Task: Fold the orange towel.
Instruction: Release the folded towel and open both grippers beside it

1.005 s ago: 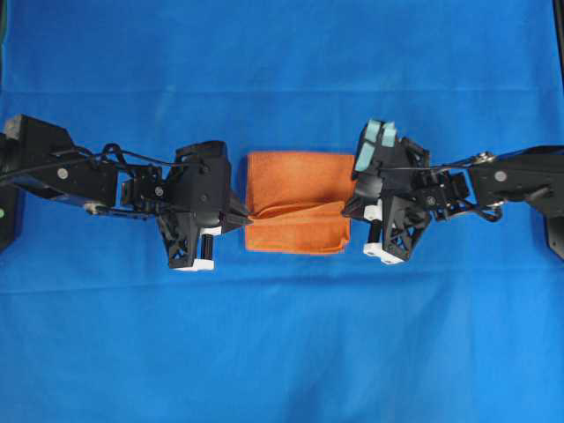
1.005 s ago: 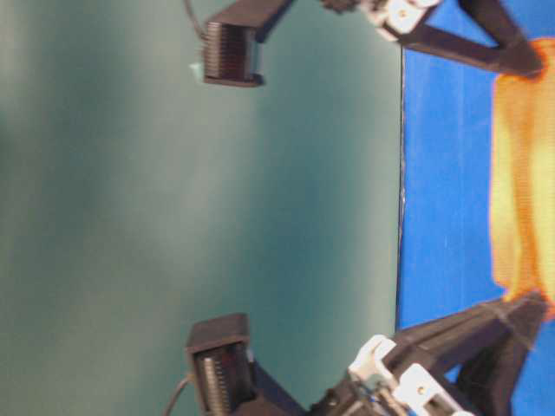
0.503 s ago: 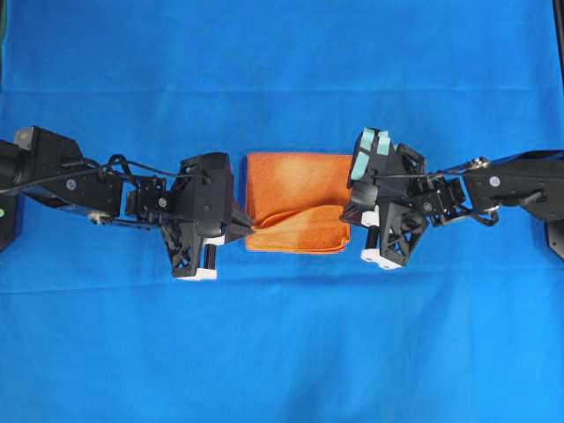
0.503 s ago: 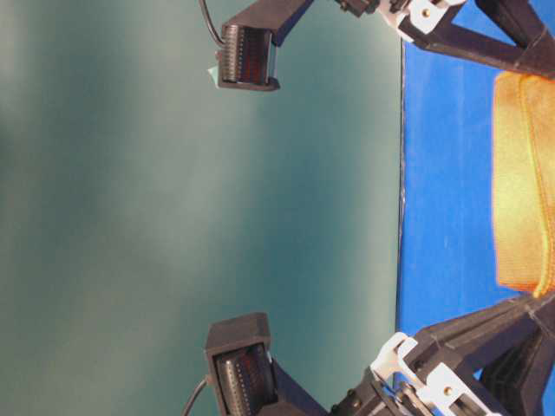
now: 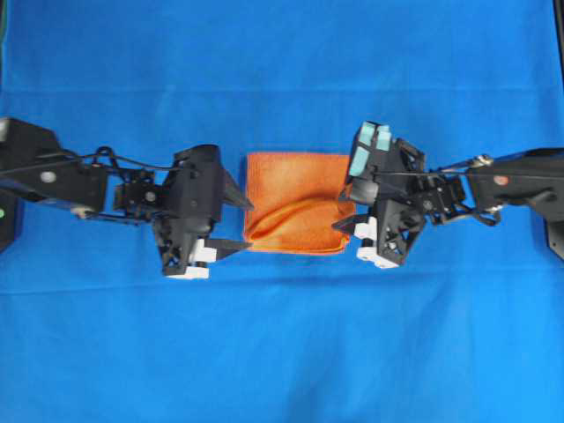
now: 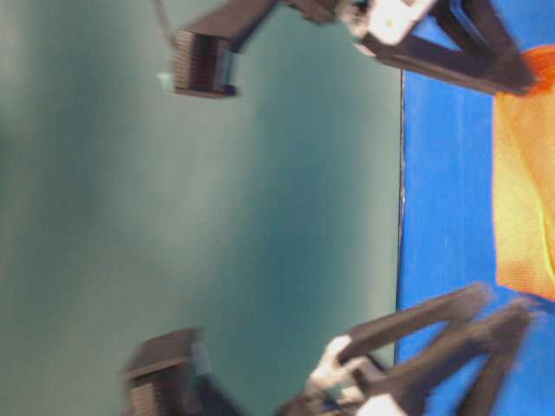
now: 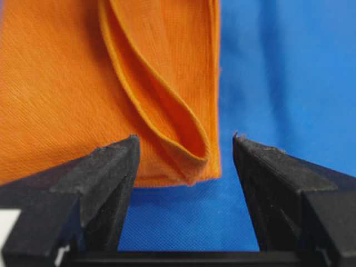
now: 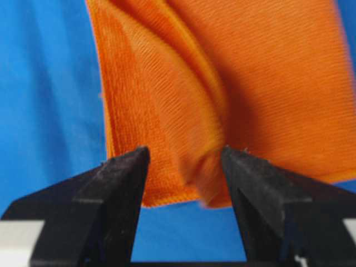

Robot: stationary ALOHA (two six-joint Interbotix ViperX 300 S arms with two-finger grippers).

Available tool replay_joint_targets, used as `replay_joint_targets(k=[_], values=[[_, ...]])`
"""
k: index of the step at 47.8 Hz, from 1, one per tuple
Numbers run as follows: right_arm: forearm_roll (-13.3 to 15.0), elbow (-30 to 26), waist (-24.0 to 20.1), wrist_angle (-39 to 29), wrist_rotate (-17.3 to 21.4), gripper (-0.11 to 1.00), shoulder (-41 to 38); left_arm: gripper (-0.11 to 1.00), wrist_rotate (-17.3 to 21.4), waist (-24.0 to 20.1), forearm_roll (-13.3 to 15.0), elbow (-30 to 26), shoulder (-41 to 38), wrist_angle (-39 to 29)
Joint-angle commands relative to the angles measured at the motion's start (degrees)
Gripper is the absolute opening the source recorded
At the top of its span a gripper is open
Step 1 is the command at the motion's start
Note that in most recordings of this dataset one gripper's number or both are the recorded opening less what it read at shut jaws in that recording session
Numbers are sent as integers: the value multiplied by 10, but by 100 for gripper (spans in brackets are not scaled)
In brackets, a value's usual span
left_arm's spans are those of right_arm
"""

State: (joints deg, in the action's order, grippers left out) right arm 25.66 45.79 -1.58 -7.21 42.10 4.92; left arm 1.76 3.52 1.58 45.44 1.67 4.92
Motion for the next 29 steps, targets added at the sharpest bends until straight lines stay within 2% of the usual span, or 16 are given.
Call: replay_joint_targets(k=[1,10,29], values=[[2,-13,-6,-37,-2,59,54,60,1,1,0,-3,59,-27],[24,3,-6,-90,-4,59,156,60,1,-5,0,16,151,-69],[73,101,-5,-97,-4,59,372,60,0,-29,0,129,368,-71]])
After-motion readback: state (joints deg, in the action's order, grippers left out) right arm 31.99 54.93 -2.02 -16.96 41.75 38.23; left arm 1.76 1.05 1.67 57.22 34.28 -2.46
